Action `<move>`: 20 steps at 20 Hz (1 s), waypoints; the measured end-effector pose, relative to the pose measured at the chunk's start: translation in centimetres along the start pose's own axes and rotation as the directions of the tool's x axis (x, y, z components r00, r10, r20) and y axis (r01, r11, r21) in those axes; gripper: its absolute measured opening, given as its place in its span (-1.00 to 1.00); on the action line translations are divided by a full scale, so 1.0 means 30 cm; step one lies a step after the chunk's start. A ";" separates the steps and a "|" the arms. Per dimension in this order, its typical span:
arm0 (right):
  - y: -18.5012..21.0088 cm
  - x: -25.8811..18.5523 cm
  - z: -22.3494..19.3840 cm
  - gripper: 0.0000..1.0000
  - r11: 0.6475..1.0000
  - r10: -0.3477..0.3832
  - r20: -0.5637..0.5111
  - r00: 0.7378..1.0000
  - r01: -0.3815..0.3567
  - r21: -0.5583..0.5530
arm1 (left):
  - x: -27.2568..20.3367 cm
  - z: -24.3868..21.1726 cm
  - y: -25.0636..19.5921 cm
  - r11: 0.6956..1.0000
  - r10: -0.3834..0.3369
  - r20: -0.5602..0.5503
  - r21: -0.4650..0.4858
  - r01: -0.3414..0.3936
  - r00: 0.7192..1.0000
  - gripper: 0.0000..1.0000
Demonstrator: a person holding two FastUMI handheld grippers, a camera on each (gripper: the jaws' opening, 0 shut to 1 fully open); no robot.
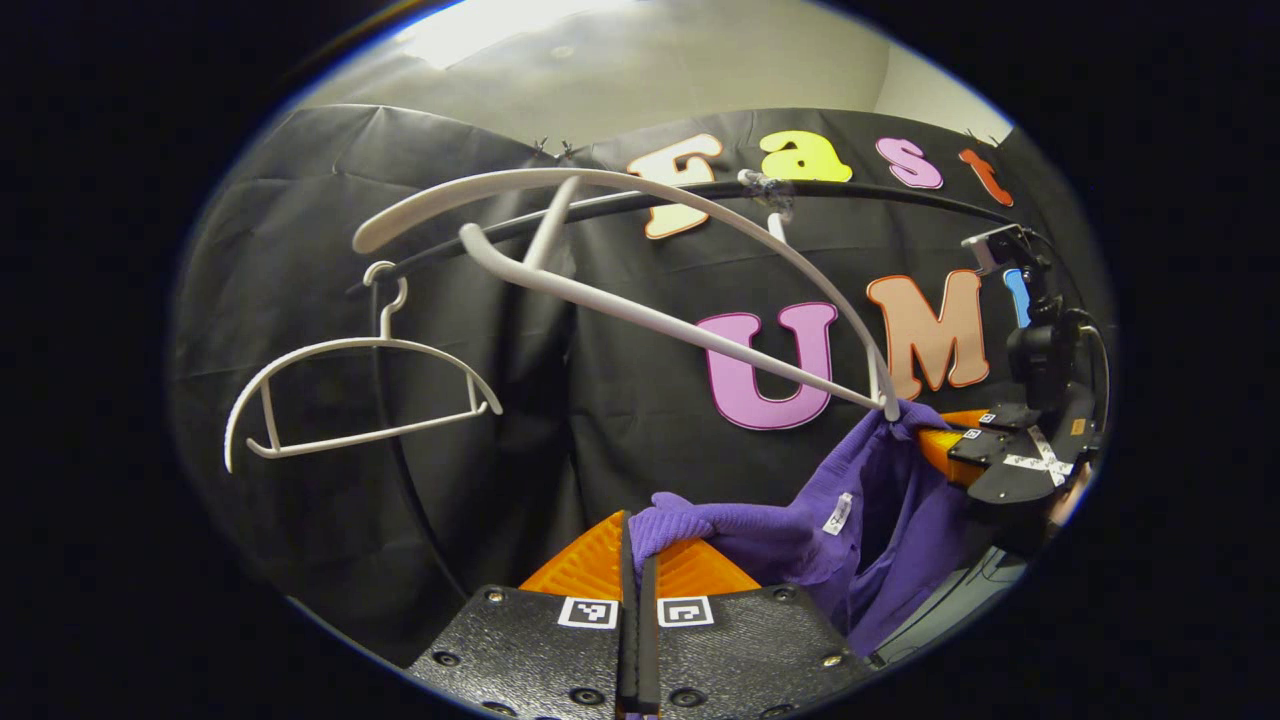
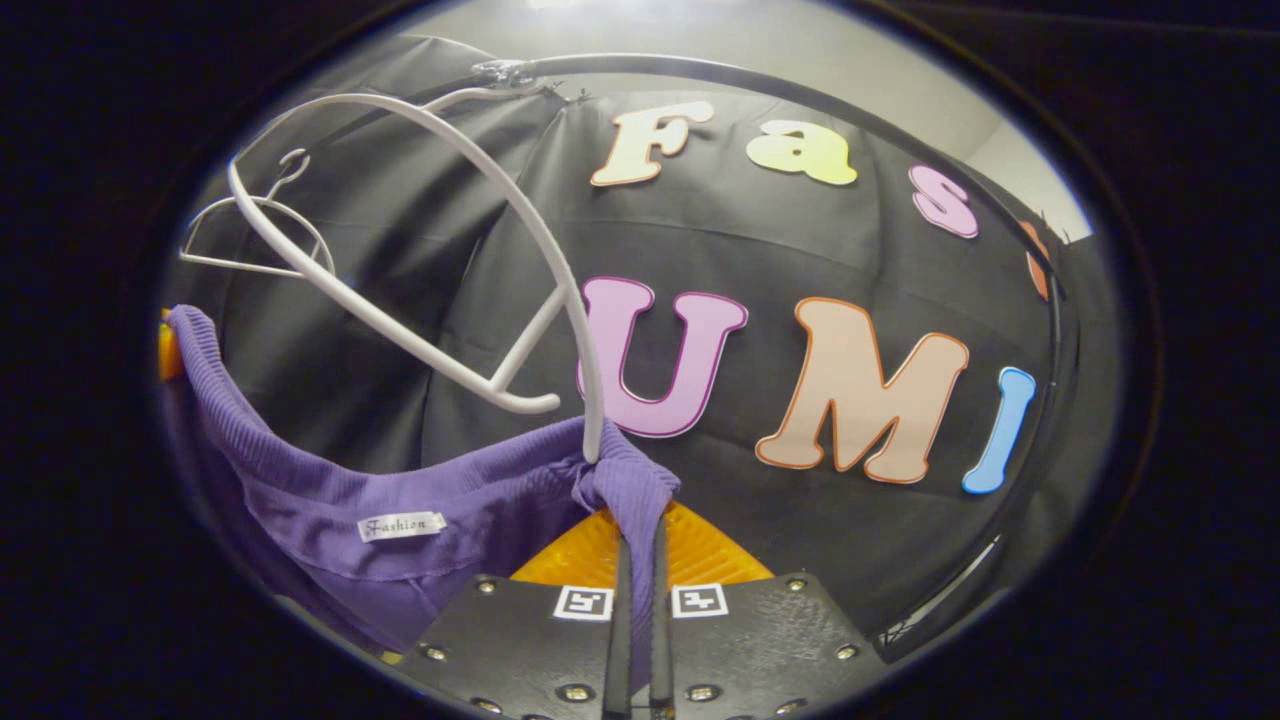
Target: Grasp the clothes on the hanger with both hands and then place them into the laundry hamper below.
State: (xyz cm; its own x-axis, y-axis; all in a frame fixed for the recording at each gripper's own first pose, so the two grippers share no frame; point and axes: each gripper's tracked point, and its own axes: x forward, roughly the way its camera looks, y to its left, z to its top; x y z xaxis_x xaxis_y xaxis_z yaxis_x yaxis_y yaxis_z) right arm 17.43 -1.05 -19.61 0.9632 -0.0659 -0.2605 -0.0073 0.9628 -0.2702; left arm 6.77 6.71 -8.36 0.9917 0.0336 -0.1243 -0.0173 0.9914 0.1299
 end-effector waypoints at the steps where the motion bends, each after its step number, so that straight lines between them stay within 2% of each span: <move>1: 0.001 -0.004 -0.003 -0.84 1.000 0.001 -0.005 1.000 -0.001 0.005 | 0.000 -0.002 -0.013 1.000 -0.010 0.001 -0.001 0.010 1.000 -1.00; 4: -0.015 -0.020 -0.049 -0.86 1.000 -0.011 -0.038 0.999 0.012 0.025 | 0.005 -0.004 -0.052 0.999 -0.038 -0.002 -0.002 0.038 0.999 -1.00; 10: 0.047 -0.064 -0.219 -0.85 0.997 0.029 -0.143 0.989 -0.019 0.069 | 0.000 -0.062 -0.117 0.996 -0.093 -0.033 0.007 0.093 0.995 -1.00; 15: 0.156 -0.114 -0.291 -0.85 0.993 0.096 -0.193 0.976 -0.079 0.091 | 0.019 -0.187 -0.161 0.989 -0.149 -0.125 -0.026 0.147 0.981 -1.00; 20: 0.225 -0.161 -0.356 -0.85 0.986 0.145 -0.245 0.959 -0.119 0.117 | 0.036 -0.319 -0.168 0.985 -0.167 -0.224 -0.072 0.155 0.960 -1.00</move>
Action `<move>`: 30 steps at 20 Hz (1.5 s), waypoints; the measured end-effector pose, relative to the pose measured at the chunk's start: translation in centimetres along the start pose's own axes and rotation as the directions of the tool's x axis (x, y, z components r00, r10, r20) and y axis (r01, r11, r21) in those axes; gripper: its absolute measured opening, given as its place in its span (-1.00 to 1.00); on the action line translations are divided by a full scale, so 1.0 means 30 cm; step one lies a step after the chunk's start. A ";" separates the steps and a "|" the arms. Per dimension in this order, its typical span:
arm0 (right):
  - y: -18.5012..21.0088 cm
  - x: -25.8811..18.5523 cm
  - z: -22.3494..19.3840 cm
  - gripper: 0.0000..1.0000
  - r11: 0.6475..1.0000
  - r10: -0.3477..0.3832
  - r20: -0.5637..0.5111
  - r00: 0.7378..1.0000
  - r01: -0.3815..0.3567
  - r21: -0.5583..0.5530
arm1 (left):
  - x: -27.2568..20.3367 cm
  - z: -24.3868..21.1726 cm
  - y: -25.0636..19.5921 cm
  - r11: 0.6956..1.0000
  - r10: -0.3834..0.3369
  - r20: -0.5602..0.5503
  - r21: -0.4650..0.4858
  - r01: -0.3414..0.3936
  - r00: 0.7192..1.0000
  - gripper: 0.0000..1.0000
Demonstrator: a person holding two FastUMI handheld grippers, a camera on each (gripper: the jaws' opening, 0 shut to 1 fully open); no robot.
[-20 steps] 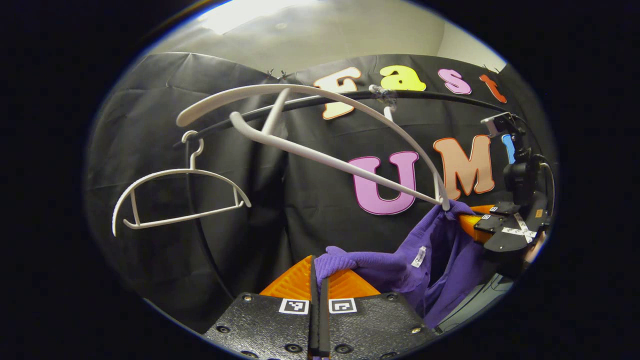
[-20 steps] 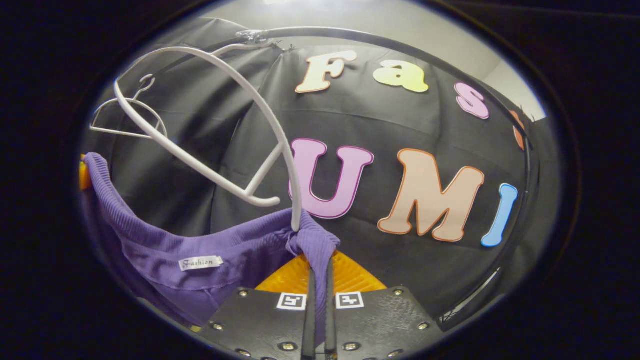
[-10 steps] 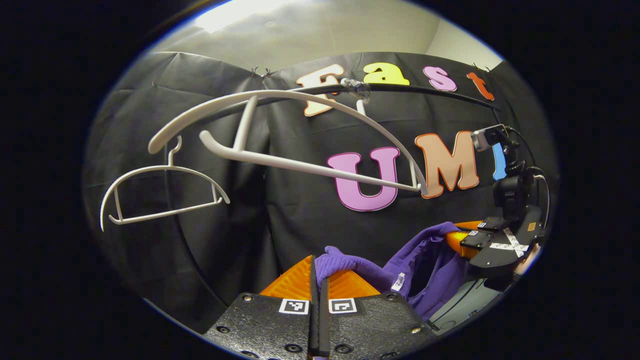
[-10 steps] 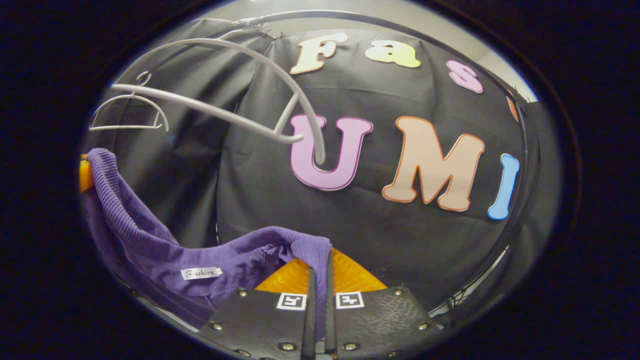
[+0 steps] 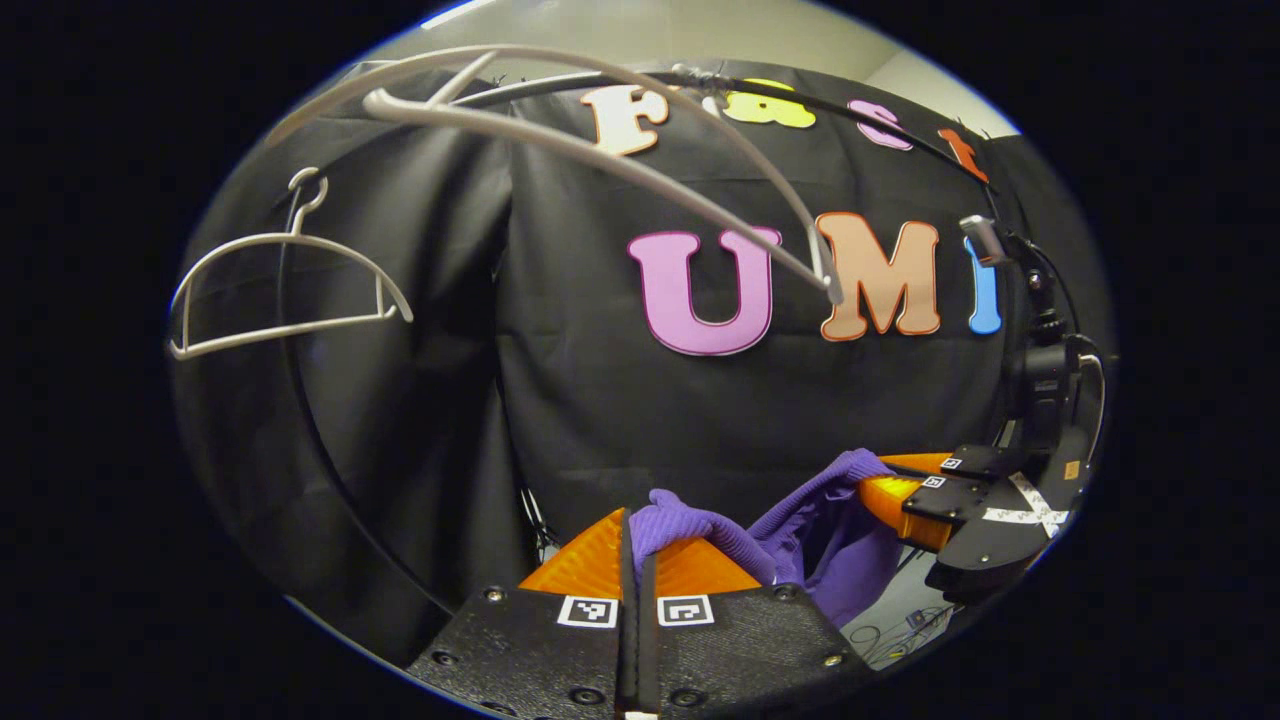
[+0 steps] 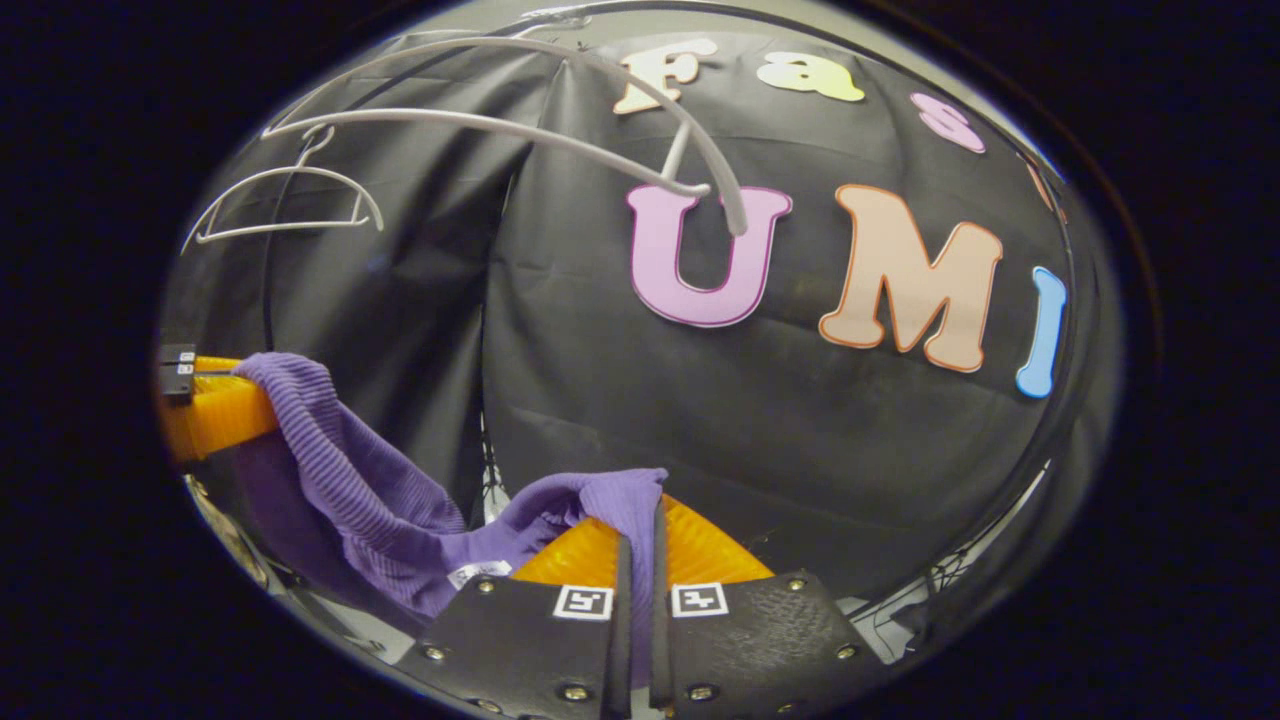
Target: Grasp the clothes on the hanger with both hands and then place them into the laundry hamper below.
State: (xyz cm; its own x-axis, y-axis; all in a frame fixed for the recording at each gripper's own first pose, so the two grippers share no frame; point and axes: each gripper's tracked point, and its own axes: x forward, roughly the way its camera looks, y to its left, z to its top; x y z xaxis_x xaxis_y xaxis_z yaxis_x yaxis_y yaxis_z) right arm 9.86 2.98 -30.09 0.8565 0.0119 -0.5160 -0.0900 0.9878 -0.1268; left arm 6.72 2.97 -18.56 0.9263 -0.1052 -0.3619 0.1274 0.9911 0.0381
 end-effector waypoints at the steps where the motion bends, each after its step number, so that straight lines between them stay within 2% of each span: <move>1: 0.008 0.001 -0.015 -0.85 1.000 0.005 -0.013 1.000 -0.005 0.001 | 0.007 -0.024 -0.002 1.000 -0.002 -0.021 -0.003 0.002 1.000 -0.99; 7: 0.055 0.002 -0.149 -0.85 1.000 0.028 -0.099 0.995 -0.029 -0.008 | 0.059 -0.189 -0.022 0.999 -0.032 -0.142 -0.023 0.029 0.989 -0.99; 12: 0.093 -0.008 -0.312 -0.86 0.999 0.046 -0.197 0.979 -0.049 -0.006 | 0.051 -0.372 -0.026 0.999 -0.034 -0.287 -0.039 0.024 0.957 -0.99; 19: 0.116 -0.013 -0.519 -0.85 0.998 0.071 -0.368 0.927 -0.064 0.030 | 0.017 -0.593 0.003 0.998 -0.011 -0.464 -0.055 -0.016 0.886 -0.99; 22: 0.142 -0.050 -0.610 -0.84 0.996 0.090 -0.431 0.898 -0.078 0.047 | 0.011 -0.671 -0.018 0.998 -0.015 -0.538 -0.066 -0.024 0.843 -0.99; 27: 0.182 -0.062 -0.676 -0.84 0.992 0.128 -0.498 0.858 -0.110 0.065 | -0.014 -0.738 -0.039 0.996 -0.028 -0.616 -0.082 -0.029 0.787 -0.99; 30: 0.203 -0.060 -0.672 -0.84 0.988 0.152 -0.493 0.856 -0.137 0.068 | -0.021 -0.790 -0.061 0.996 -0.037 -0.662 -0.089 -0.030 0.749 -0.98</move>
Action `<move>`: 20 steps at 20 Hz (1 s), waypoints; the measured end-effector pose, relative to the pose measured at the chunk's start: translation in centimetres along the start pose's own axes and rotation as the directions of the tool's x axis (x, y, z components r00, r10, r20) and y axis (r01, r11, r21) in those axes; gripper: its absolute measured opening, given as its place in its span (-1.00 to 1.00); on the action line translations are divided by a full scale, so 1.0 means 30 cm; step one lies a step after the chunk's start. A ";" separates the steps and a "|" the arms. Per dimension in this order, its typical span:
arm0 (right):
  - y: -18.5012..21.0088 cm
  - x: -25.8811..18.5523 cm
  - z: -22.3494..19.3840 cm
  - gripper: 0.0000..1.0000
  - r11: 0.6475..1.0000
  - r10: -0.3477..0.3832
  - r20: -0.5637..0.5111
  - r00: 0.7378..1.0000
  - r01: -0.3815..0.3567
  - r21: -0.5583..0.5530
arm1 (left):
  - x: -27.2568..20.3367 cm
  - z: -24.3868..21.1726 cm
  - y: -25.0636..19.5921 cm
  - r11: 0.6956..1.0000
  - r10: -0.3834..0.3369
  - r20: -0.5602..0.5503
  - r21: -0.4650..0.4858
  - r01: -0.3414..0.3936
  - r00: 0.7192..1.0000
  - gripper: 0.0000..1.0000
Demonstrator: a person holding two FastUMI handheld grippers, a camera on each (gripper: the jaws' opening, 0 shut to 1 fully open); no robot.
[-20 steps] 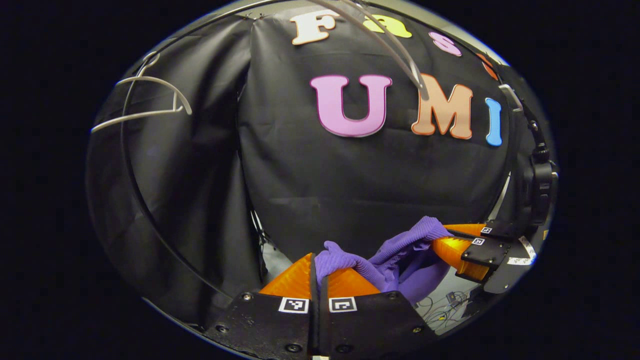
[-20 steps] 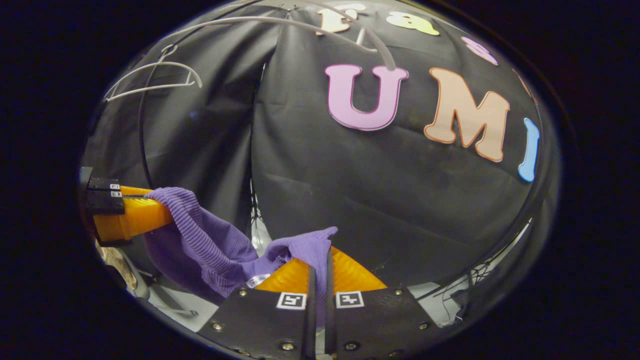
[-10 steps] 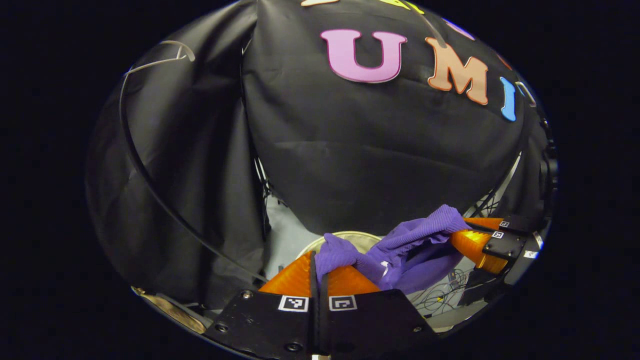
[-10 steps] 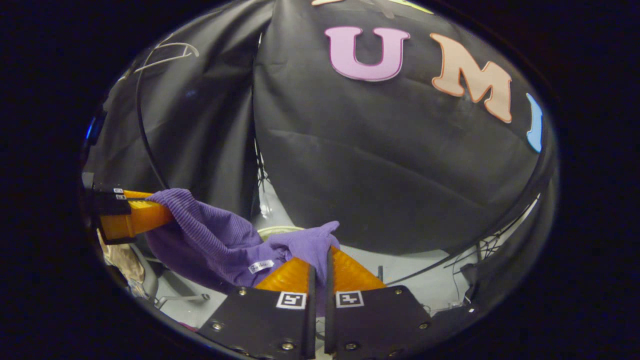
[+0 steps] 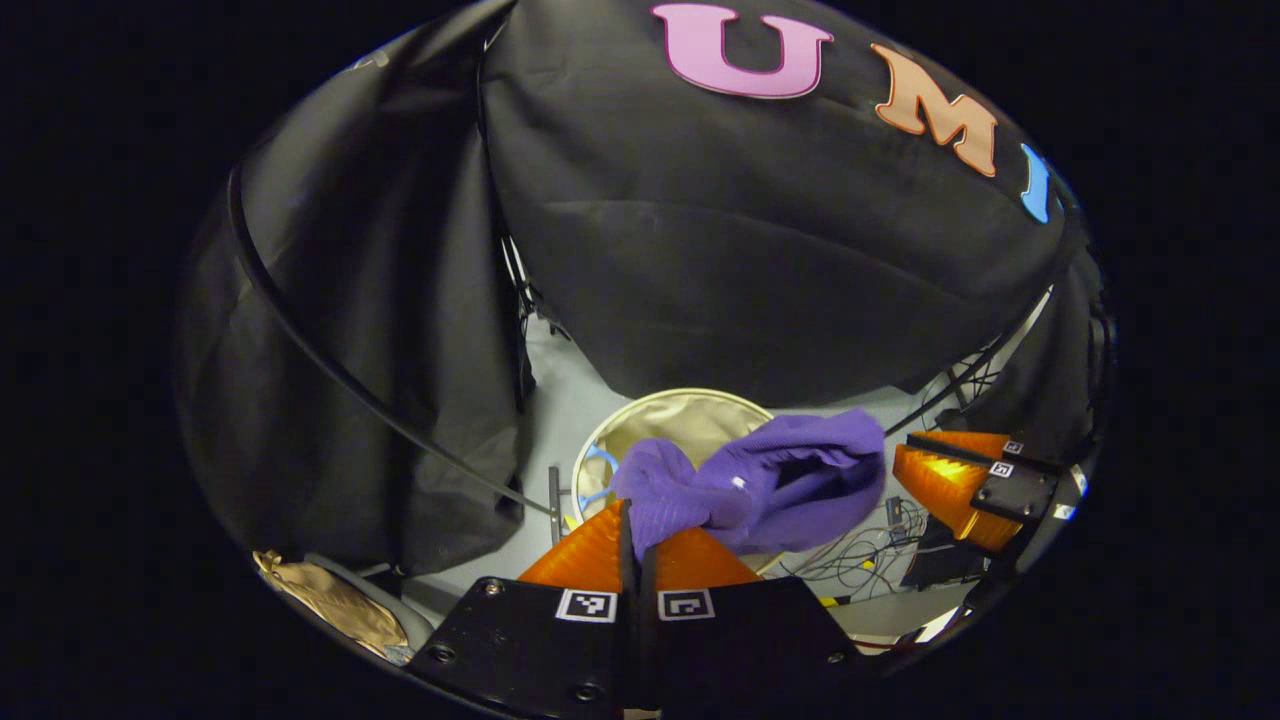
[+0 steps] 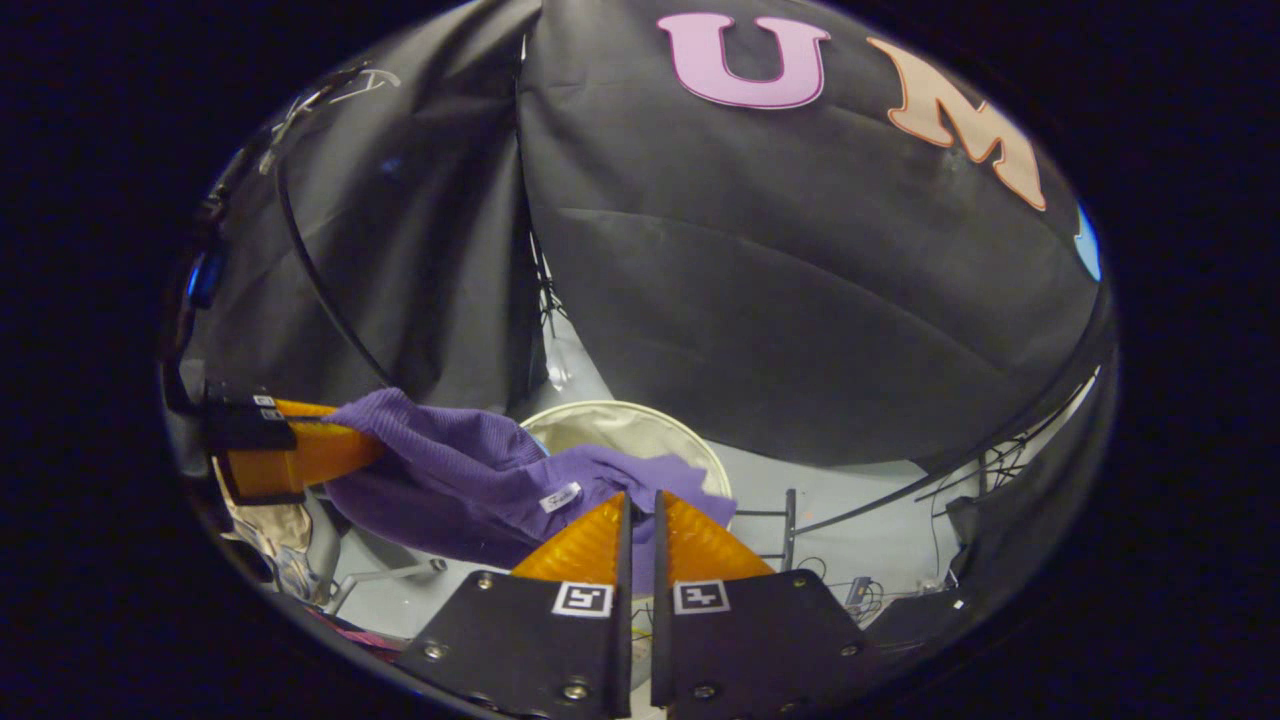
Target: Grasp the clothes on the hanger with both hands and then place them into the laundry hamper below.
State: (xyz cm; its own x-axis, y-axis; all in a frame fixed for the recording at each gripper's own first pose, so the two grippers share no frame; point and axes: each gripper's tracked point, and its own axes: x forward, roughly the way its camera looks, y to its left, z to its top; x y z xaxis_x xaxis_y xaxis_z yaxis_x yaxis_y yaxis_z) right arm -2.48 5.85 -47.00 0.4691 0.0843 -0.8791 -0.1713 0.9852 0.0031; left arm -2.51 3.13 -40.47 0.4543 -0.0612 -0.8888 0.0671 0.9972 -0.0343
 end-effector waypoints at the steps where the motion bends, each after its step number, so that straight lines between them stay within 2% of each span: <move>1: 0.004 0.003 0.006 -0.84 1.000 0.002 0.002 1.000 -0.002 -0.011 | 0.008 -0.015 0.008 1.000 0.001 -0.014 -0.004 -0.001 1.000 -0.96; 3: 0.014 -0.003 0.008 -0.84 1.000 0.010 0.003 1.000 -0.010 -0.021 | 0.009 -0.045 -0.015 0.999 -0.026 -0.059 -0.027 0.024 0.998 -0.84; 6: 0.013 -0.006 0.003 -0.84 1.000 0.016 0.004 1.000 -0.015 -0.026 | 0.010 -0.012 -0.022 1.000 -0.018 -0.030 -0.009 0.018 0.999 -0.63; 14: -0.002 -0.017 0.002 -0.84 1.000 0.007 0.012 1.000 -0.007 -0.014 | 0.004 -0.003 -0.020 1.000 -0.027 -0.020 0.001 0.027 0.999 -0.65; 20: -0.014 -0.069 0.061 -0.84 1.000 -0.014 0.069 0.997 0.014 0.000 | -0.007 0.040 -0.023 0.999 -0.051 0.047 0.011 0.050 0.998 -0.66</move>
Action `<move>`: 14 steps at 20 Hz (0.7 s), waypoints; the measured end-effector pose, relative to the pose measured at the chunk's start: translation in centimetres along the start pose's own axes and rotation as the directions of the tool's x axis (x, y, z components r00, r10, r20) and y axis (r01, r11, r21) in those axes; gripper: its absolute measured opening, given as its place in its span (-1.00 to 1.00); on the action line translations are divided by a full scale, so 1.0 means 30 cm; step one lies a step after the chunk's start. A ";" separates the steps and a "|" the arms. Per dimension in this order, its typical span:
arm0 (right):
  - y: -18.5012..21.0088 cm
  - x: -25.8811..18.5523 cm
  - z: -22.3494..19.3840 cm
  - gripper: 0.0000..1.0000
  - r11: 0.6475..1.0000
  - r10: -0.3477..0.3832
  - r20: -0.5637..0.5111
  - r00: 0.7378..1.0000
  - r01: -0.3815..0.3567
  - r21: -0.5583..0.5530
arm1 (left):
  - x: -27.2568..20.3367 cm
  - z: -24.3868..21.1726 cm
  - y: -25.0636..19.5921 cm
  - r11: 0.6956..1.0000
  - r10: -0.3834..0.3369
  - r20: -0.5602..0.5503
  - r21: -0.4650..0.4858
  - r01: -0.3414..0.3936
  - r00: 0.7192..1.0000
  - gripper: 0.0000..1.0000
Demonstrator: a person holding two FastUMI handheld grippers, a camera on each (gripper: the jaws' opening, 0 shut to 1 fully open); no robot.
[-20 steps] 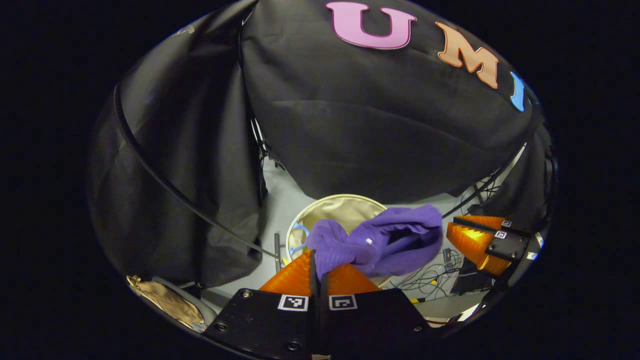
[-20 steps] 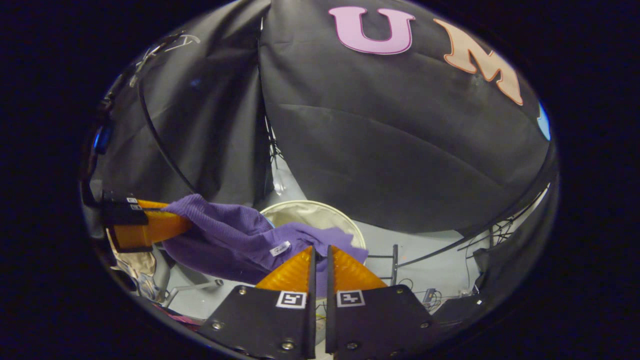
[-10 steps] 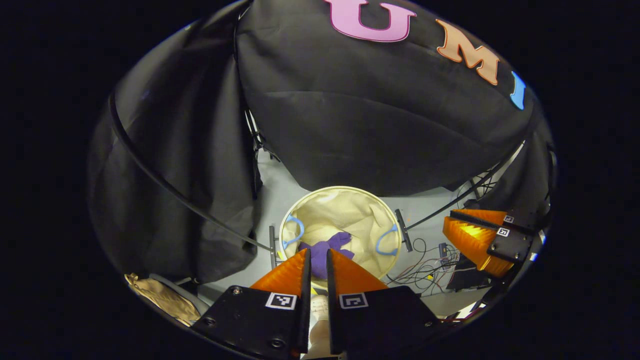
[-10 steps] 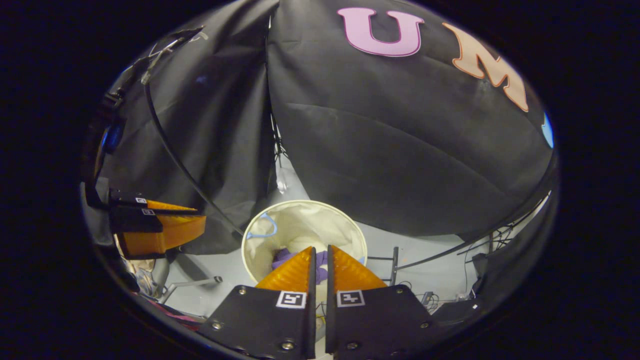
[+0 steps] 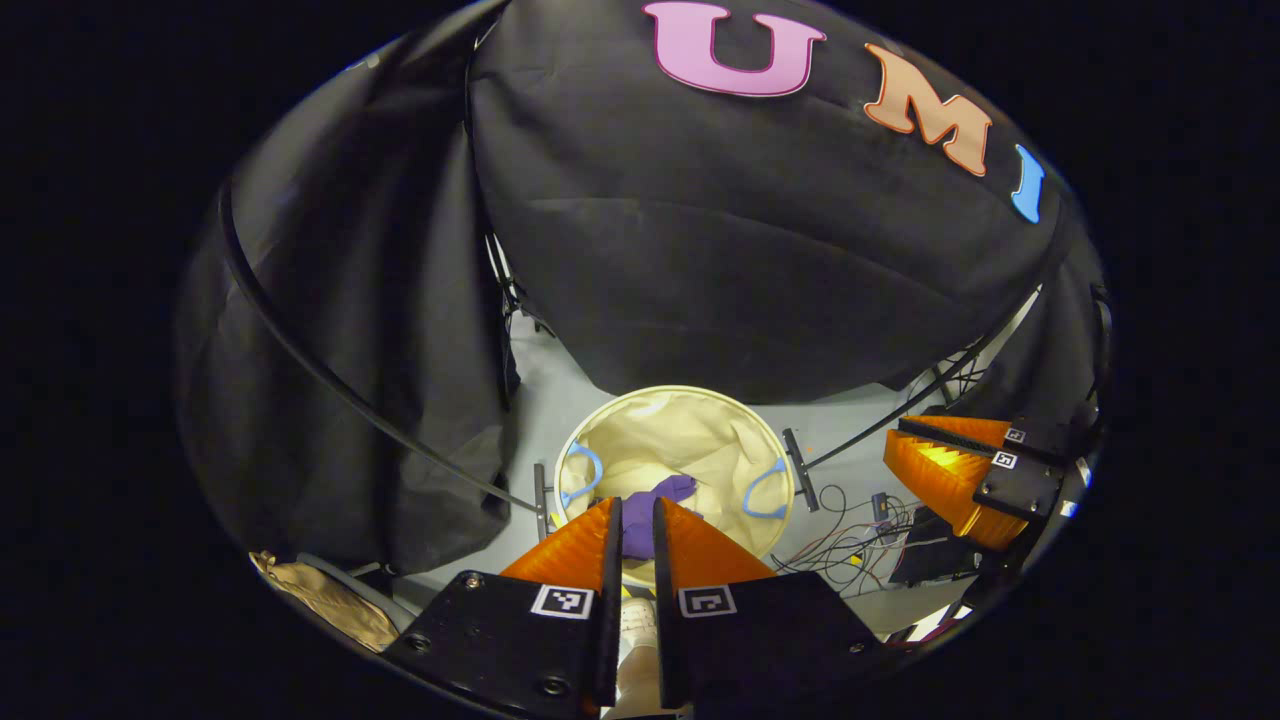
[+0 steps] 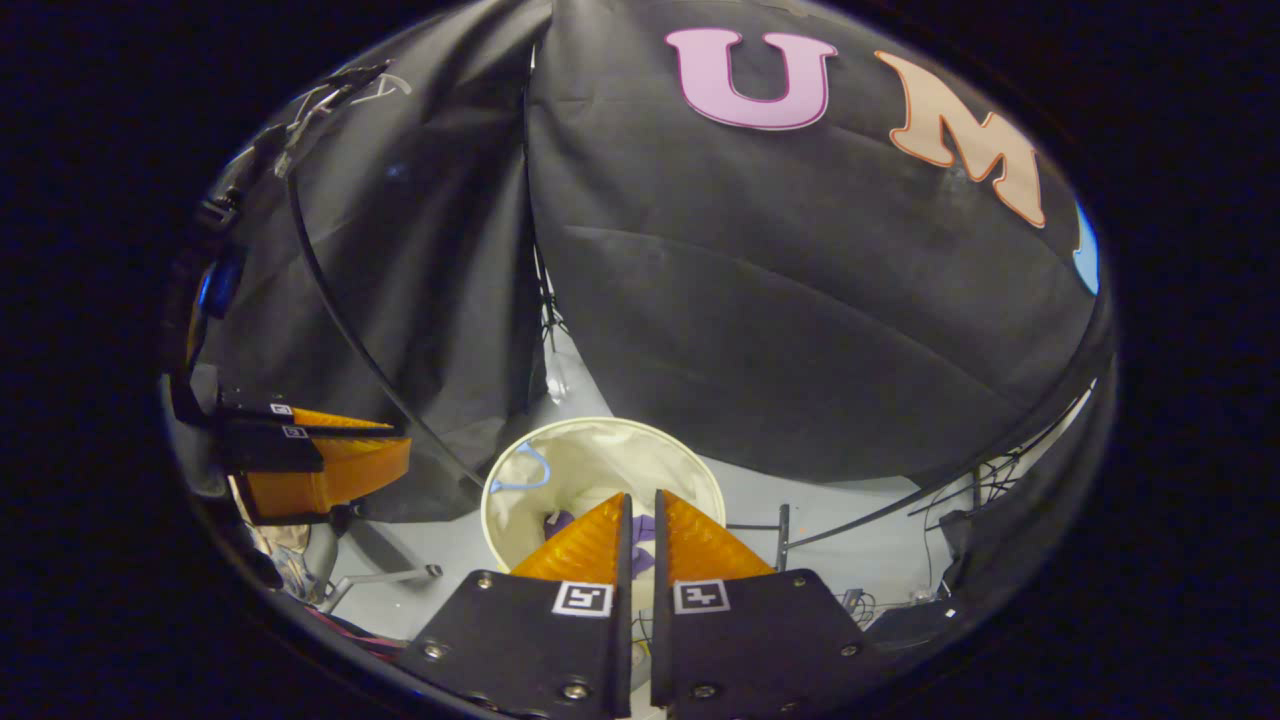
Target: Grasp the clothes on the hanger with both hands and then place them into the laundry hamper below.
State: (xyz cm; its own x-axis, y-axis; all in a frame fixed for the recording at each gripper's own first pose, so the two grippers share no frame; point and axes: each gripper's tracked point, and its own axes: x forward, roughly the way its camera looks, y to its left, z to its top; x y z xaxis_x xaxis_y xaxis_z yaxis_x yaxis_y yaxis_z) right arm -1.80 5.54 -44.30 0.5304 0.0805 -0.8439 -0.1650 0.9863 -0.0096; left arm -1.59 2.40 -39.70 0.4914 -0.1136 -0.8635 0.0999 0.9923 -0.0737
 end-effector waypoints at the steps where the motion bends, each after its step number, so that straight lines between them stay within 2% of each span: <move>1: -0.007 -0.012 0.018 -0.84 1.000 -0.006 0.015 1.000 0.006 0.002 | -0.005 0.020 -0.003 1.000 -0.005 0.025 0.007 0.005 1.000 -0.66; 3: -0.019 -0.047 0.056 -0.84 1.000 -0.019 0.053 0.998 0.019 0.007 | -0.039 0.086 -0.022 1.000 -0.017 0.090 0.024 0.015 0.996 -0.72; 4: -0.022 -0.064 0.080 -0.84 1.000 -0.026 0.073 0.997 0.025 0.011 | -0.082 0.124 -0.051 0.999 -0.025 0.125 0.027 0.022 0.992 -0.66; 6: -0.034 -0.102 0.130 -0.84 0.999 -0.040 0.119 0.992 0.038 0.019 | -0.146 0.207 -0.088 0.999 -0.037 0.206 0.030 0.031 0.978 -0.65; 14: -0.093 -0.288 0.346 -0.84 0.995 -0.094 0.301 0.949 0.082 0.054 | -0.379 0.440 -0.153 0.997 -0.081 0.469 0.051 0.065 0.879 -0.66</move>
State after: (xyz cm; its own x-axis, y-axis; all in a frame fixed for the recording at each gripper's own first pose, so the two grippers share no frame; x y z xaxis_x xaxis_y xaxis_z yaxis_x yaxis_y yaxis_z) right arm 2.71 3.60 -31.41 0.7692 0.0267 -0.6384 -0.0761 0.9958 -0.0500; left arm 3.77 -1.52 -22.96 0.8299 -0.2040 -0.5193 0.1754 0.9790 -0.1043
